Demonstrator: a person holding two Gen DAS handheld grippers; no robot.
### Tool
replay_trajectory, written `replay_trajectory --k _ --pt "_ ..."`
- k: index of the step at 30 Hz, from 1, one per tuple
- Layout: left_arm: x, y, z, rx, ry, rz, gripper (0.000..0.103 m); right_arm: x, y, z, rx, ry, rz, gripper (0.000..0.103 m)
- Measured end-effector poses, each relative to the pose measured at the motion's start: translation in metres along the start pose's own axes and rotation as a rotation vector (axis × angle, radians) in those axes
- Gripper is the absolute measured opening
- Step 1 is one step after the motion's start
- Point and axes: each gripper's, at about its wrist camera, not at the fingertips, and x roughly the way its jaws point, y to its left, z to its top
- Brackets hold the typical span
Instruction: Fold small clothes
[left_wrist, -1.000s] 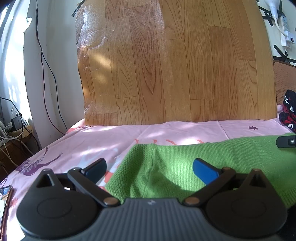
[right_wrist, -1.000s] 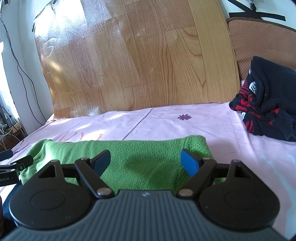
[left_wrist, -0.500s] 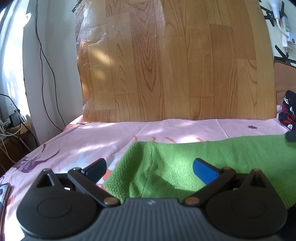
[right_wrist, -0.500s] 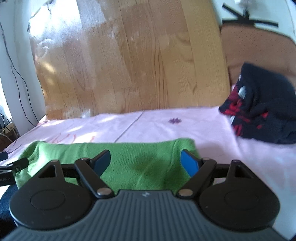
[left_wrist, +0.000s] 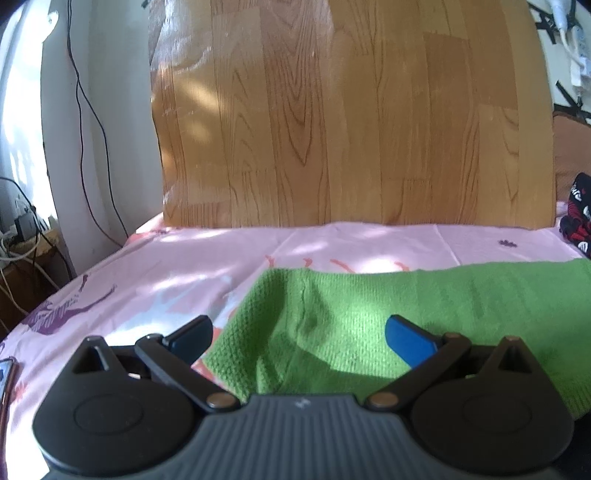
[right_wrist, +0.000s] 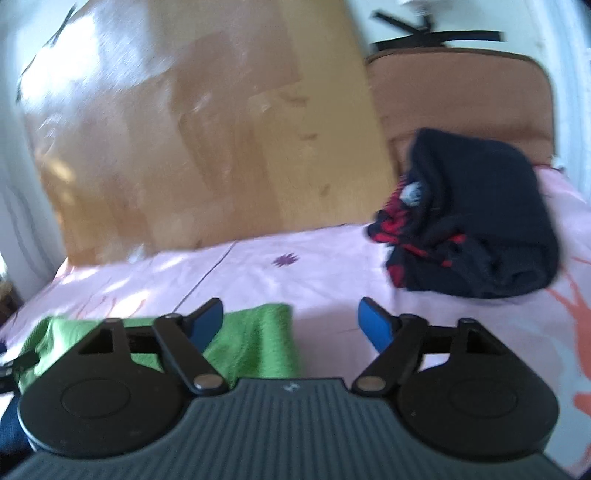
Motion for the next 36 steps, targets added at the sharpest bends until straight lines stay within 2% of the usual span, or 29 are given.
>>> replay_trajectory --k 2,3,5,8,9,10,12,16,18,21,25,28,30,32,36 --pt "0.005 0.001 0.001 -0.007 0.029 -0.005 0.103 0.020 0.014 -0.006 -0.091 0.087 -0.026 0.012" --pt "0.008 0.002 0.001 -0.010 0.044 -0.007 0.103 0.029 0.017 -0.011 -0.122 0.103 -0.050 0.011" --pt "0.010 0.003 0.001 -0.020 0.057 -0.007 0.103 0.037 0.017 -0.012 -0.155 0.082 -0.091 0.011" --pt "0.006 0.006 0.001 -0.033 0.038 -0.025 0.103 0.041 0.014 -0.010 -0.135 0.091 -0.117 0.013" --pt "0.002 0.010 0.000 -0.039 0.023 -0.055 0.103 0.039 0.014 -0.009 -0.132 0.091 -0.125 0.021" --pt "-0.002 0.015 0.001 -0.050 0.019 -0.087 0.103 0.034 0.015 -0.009 -0.124 0.087 -0.126 0.024" --pt "-0.010 0.032 0.002 -0.088 0.051 -0.136 0.103 0.012 0.014 -0.007 -0.086 0.069 -0.095 0.033" --pt "-0.043 0.092 -0.007 -0.232 0.111 -0.222 0.103 -0.041 0.018 -0.006 -0.058 0.018 0.047 0.042" --pt "-0.061 0.126 -0.016 -0.312 0.153 -0.239 0.103 -0.058 0.027 -0.010 -0.070 0.039 0.155 0.043" --pt "-0.088 0.162 -0.035 -0.404 0.199 -0.225 0.102 -0.067 0.054 -0.020 -0.094 0.102 0.329 0.043" --pt "-0.129 0.180 -0.061 -0.413 0.216 -0.183 0.096 -0.058 0.115 -0.042 -0.134 0.242 0.607 0.043" --pt "-0.151 0.175 -0.075 -0.377 0.219 -0.197 0.095 -0.057 0.170 -0.062 -0.245 0.332 0.767 0.043" --pt "-0.158 0.165 -0.086 -0.357 0.265 -0.240 0.091 -0.058 0.198 -0.073 -0.317 0.365 0.825 0.043" --pt "-0.163 0.155 -0.095 -0.343 0.301 -0.275 0.085 -0.057 0.213 -0.077 -0.362 0.375 0.839 0.043" --pt "-0.161 0.144 -0.099 -0.383 0.322 -0.358 0.081 -0.057 0.213 -0.077 -0.342 0.375 0.824 0.043"
